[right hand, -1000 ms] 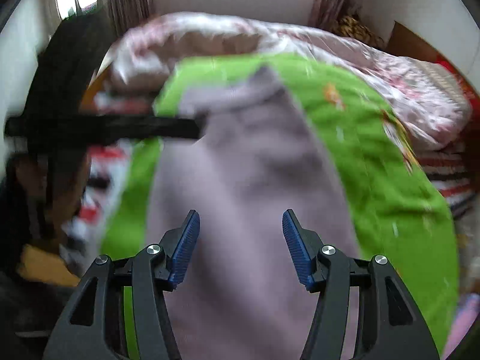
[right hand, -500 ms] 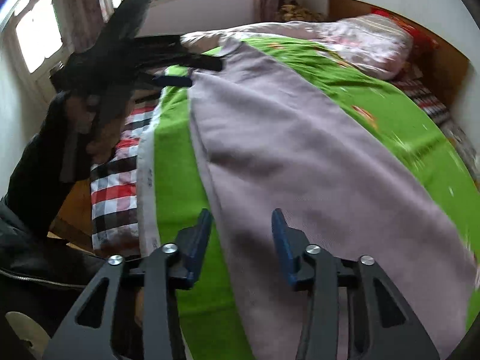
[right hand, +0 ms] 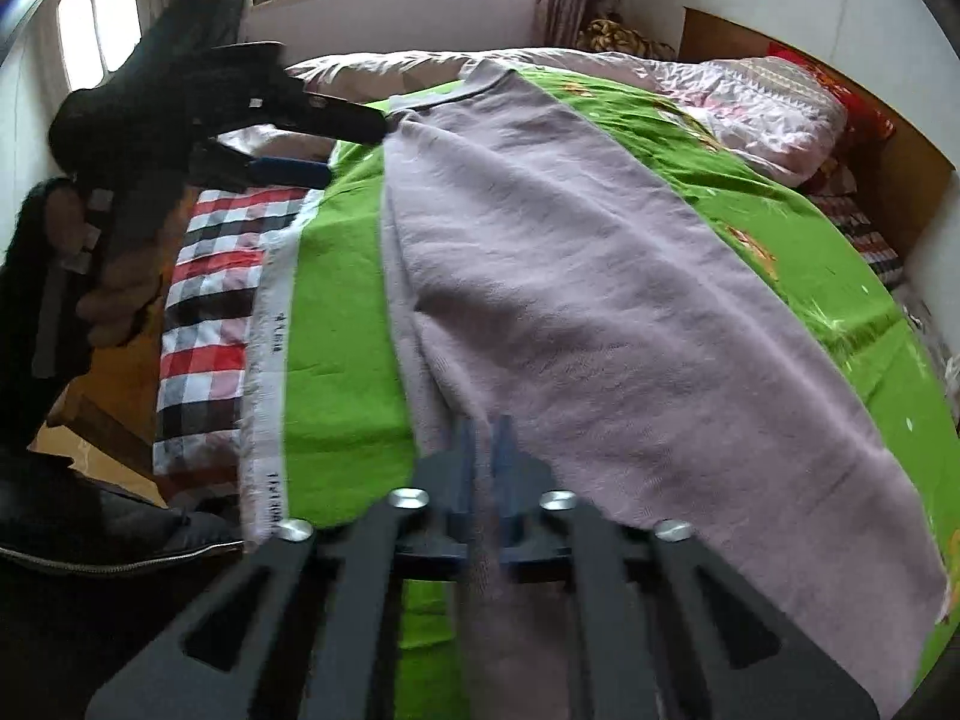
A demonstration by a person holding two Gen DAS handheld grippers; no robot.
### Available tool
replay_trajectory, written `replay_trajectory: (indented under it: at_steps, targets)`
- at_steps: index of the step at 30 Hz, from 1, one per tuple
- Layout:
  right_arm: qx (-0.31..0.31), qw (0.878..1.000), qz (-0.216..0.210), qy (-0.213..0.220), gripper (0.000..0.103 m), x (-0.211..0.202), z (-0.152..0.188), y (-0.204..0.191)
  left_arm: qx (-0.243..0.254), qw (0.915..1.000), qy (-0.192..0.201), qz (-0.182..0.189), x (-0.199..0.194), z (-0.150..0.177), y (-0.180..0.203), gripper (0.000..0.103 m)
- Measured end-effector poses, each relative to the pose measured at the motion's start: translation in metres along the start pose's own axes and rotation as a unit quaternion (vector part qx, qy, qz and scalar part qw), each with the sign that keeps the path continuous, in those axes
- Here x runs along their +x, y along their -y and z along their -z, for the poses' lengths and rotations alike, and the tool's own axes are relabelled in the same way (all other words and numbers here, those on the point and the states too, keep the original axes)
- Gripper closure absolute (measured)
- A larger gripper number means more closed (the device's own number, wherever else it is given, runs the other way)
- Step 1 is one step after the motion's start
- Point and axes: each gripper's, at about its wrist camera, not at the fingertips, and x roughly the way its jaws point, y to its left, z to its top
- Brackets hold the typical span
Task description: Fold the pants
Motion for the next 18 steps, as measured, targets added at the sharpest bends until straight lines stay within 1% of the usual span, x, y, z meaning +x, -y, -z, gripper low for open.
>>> replay_trajectory:
  at_steps: [2,5,6,7,9,10,11,12,13,14,15,16,18]
  targets:
    - [0.014,0.999,-0.022,0.025,0.099,-0.018,-0.002,-0.003,0.006,1.0,0.0,-0.002,-0.002,-0.002,0.002,0.013]
    - [-0.007,0.999,-0.033,0.029,0.099,-0.04,-0.003,-0.014,0.007,0.9999,0.004,0.012,-0.007,-0.005,0.006,0.013]
    - [-0.004,0.999,-0.037,0.023,0.099,-0.039,-0.001,-0.013,0.009,0.9998,0.004,0.016,-0.007,-0.007,0.008,0.013]
    - [-0.004,0.999,-0.032,0.012,0.099,-0.032,0.002,-0.011,0.015,0.9998,0.002,0.015,-0.004,-0.008,0.012,0.013]
    - [-0.01,1.0,-0.005,-0.014,0.099,-0.01,0.01,-0.008,0.029,0.9995,-0.009,0.008,0.007,-0.01,0.018,0.012]
    - [-0.01,1.0,0.0,-0.015,0.097,-0.003,0.013,-0.008,0.039,0.999,-0.022,0.005,0.018,-0.01,0.021,0.012]
    - [-0.007,1.0,-0.004,-0.002,0.093,-0.003,0.013,-0.009,0.047,0.9983,-0.035,0.001,0.032,-0.009,0.022,0.011]
    - [-0.002,1.0,-0.003,-0.005,0.086,-0.002,0.011,-0.01,0.053,0.9975,-0.045,-0.013,0.042,-0.007,0.021,0.011]
    - [0.004,1.0,-0.004,-0.008,0.075,-0.004,0.01,-0.01,0.061,0.9953,-0.057,-0.05,0.056,-0.005,0.018,0.011]
    - [0.011,1.0,-0.012,-0.008,0.065,-0.008,0.009,-0.01,0.064,0.9935,-0.062,-0.07,0.064,-0.004,0.015,0.011]
    - [0.023,0.999,-0.023,-0.001,0.043,-0.019,0.01,-0.009,0.066,0.9933,-0.057,-0.075,0.065,-0.005,0.014,0.011]
    - [0.033,0.999,-0.029,0.016,0.039,-0.032,0.012,-0.008,0.061,0.9935,-0.056,-0.078,0.064,-0.008,0.012,0.011]
    - [0.057,0.997,-0.033,0.049,0.04,-0.065,0.024,0.002,0.043,0.9958,-0.045,-0.068,0.052,-0.016,0.013,0.012]
